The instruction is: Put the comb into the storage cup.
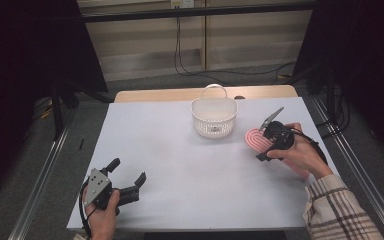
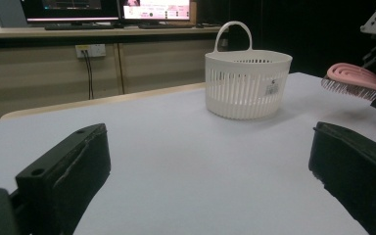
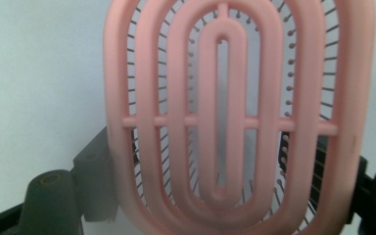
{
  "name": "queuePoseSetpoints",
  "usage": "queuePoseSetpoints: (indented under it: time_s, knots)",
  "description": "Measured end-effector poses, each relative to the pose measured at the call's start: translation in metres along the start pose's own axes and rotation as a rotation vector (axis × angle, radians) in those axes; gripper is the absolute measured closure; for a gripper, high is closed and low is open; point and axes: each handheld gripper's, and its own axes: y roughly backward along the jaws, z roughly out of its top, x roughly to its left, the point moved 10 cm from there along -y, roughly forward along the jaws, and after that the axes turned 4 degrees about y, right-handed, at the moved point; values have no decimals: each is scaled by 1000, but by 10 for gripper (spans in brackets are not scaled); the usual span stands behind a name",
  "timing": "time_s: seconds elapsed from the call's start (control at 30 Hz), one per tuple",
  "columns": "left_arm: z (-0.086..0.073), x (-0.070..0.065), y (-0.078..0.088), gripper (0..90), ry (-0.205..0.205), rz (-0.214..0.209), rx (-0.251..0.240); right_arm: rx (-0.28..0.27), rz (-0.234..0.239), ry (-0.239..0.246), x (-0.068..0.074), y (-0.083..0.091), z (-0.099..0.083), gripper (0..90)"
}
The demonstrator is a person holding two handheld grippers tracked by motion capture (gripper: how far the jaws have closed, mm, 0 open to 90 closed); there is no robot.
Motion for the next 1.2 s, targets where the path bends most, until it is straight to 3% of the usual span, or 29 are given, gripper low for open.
queuePoseSetpoints:
  time_s: [0.27, 0.63, 0.83, 1.1, 1.2]
  knots:
    - [0, 0, 0, 20, 2, 0, -2, -42, -9, -30, -3, 15, 0, 222]
    - [0, 0, 0, 20, 2, -1, -2, -58, -7, -55, -5, 22, 2, 221]
    - [0, 0, 0, 20, 3, 0, -2, -100, -28, -70, -6, 29, 5, 221]
    - [0, 0, 1, 20, 0, -1, -1, -155, -69, -54, -6, 38, 12, 221]
    - [0, 0, 0, 20, 3, 0, -2, -180, -85, -75, -9, 41, 13, 221]
